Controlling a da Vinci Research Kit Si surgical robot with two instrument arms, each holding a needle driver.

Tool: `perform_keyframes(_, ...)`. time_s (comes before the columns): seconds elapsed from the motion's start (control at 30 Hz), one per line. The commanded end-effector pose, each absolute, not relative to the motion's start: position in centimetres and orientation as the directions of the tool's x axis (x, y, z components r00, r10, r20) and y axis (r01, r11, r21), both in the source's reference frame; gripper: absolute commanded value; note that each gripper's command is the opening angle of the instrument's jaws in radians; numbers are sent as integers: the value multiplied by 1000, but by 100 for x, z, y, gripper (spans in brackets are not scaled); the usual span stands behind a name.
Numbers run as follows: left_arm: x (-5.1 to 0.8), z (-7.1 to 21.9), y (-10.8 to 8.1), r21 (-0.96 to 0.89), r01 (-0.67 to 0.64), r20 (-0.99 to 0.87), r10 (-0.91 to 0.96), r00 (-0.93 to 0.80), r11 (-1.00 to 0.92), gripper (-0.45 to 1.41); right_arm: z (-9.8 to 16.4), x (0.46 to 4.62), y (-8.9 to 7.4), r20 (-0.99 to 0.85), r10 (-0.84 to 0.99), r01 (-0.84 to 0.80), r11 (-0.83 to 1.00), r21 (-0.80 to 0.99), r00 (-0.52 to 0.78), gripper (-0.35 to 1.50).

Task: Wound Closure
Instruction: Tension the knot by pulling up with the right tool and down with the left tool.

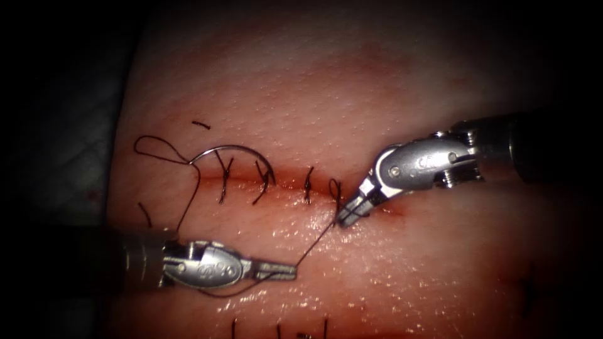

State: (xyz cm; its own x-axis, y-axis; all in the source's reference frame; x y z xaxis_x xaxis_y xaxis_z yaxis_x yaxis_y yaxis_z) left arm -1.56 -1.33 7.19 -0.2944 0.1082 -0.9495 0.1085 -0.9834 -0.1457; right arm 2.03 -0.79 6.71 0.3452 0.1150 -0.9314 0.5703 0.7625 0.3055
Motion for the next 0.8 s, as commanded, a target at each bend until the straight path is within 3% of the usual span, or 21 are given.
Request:
perform_keyframes(0.03, -162, 719, -141, -148, 128, -949, 104, -297, -981, -45, 682, 207, -75, -930, 122, 557, 770, 309, 348, -35)
perform_keyframes(0.57, -156, 664, -207, -173, 343, -937, 47, -346, -923, -45, 721, 196, -44, -907, 146, 432, 842, 323, 394, -35)
perform_keyframes(0.8, -151, 653, -233, -187, 495, -944, 15, -330, -848, -45, 727, 195, -44, -906, 148, 411, 854, 319, 396, -35)
